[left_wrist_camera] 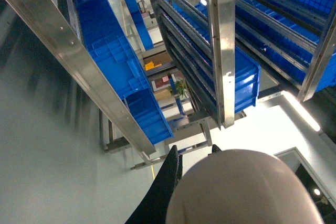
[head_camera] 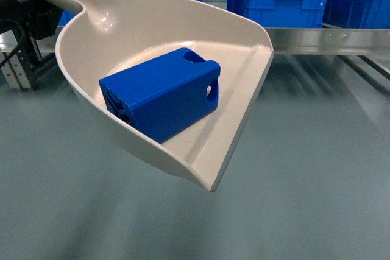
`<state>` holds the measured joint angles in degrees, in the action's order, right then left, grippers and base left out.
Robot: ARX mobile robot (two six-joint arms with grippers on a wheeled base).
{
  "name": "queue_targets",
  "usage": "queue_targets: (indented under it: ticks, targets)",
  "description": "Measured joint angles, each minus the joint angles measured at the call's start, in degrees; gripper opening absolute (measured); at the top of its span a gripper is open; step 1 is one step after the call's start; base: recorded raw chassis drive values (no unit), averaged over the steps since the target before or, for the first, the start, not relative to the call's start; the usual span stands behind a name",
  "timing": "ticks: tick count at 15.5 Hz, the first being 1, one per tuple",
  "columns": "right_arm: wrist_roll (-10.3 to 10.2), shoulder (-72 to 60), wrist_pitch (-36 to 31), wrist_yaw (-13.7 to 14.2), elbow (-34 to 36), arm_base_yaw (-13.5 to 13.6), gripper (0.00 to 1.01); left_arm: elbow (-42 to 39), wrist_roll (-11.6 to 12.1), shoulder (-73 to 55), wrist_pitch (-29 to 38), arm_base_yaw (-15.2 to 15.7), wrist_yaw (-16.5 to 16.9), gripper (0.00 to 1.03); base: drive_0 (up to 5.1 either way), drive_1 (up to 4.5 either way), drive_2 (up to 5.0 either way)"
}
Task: Place part in tray to right shelf
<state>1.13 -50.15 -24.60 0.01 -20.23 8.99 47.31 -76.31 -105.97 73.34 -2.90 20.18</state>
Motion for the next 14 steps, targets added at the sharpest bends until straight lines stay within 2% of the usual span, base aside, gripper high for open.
queue_targets:
  ticks: [14]
  targets:
    - [0.0,0.0,0.0,0.0,0.0,0.0,0.98,0.0,0.0,0.0,0.0,0.0,0.0,0.12,0.0,0.0,0.0]
